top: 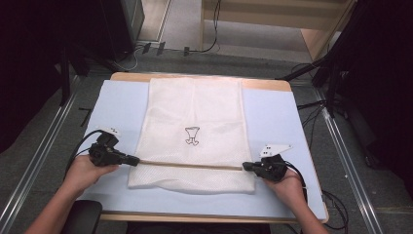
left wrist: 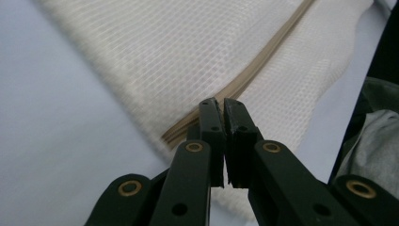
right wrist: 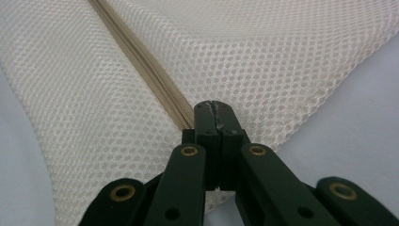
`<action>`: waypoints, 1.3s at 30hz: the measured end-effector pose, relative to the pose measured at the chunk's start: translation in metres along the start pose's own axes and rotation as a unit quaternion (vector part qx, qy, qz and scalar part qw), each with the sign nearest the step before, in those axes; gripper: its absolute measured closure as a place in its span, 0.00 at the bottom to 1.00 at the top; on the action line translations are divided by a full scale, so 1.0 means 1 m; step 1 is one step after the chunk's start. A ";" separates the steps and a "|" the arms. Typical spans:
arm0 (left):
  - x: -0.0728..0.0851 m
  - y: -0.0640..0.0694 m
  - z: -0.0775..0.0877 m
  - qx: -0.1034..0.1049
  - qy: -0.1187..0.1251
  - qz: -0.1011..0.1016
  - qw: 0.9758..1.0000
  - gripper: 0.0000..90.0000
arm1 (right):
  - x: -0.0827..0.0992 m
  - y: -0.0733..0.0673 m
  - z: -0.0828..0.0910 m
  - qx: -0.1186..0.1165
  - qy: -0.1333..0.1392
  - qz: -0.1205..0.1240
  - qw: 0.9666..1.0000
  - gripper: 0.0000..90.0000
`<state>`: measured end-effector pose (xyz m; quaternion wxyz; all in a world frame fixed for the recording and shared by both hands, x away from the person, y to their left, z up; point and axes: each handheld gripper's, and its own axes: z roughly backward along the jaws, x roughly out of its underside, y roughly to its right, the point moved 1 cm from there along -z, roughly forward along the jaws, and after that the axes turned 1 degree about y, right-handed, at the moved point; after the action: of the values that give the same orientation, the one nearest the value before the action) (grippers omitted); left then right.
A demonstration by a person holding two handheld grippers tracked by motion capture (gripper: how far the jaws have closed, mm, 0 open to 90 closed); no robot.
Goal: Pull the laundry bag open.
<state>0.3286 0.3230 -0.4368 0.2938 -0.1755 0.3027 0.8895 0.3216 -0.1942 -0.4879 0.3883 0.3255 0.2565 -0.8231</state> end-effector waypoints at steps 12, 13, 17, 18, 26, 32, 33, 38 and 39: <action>0.020 -0.010 0.013 -0.007 0.035 0.018 0.999 0.98 | -0.001 0.002 0.000 -0.006 -0.002 -0.009 1.000 1.00; 0.020 -0.010 0.013 -0.008 0.034 0.017 0.999 0.98 | -0.001 0.002 0.000 -0.007 -0.002 -0.009 1.000 1.00; 0.020 -0.011 0.011 -0.005 0.039 0.027 0.999 0.97 | -0.002 0.003 0.000 -0.009 -0.007 -0.016 1.000 1.00; 0.019 -0.011 0.012 -0.006 0.040 0.026 0.999 0.97 | -0.002 0.003 0.000 -0.009 -0.008 -0.019 1.000 1.00; 0.015 -0.008 0.017 -0.018 0.078 0.012 0.997 0.70 | -0.011 0.004 0.006 -0.015 -0.001 -0.029 0.999 0.91; 0.005 -0.004 0.023 -0.046 0.101 0.008 0.994 0.51 | -0.016 0.009 0.019 0.002 0.044 -0.045 0.998 0.73; 0.003 -0.004 0.024 -0.050 0.105 0.006 0.993 0.49 | -0.017 0.010 0.021 0.011 0.048 -0.045 0.998 0.69; -0.008 -0.003 0.026 -0.069 0.115 -0.003 0.991 0.42 | -0.015 0.020 0.028 0.030 0.057 -0.063 0.996 0.54; -0.009 -0.003 0.026 -0.077 0.113 -0.005 0.991 0.41 | -0.014 0.022 0.030 0.035 0.056 -0.067 0.996 0.52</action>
<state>0.3341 0.3381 -0.4135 0.2477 -0.2983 0.2637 0.8832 0.3367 -0.2203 -0.4617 0.3060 0.3666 0.2696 -0.8363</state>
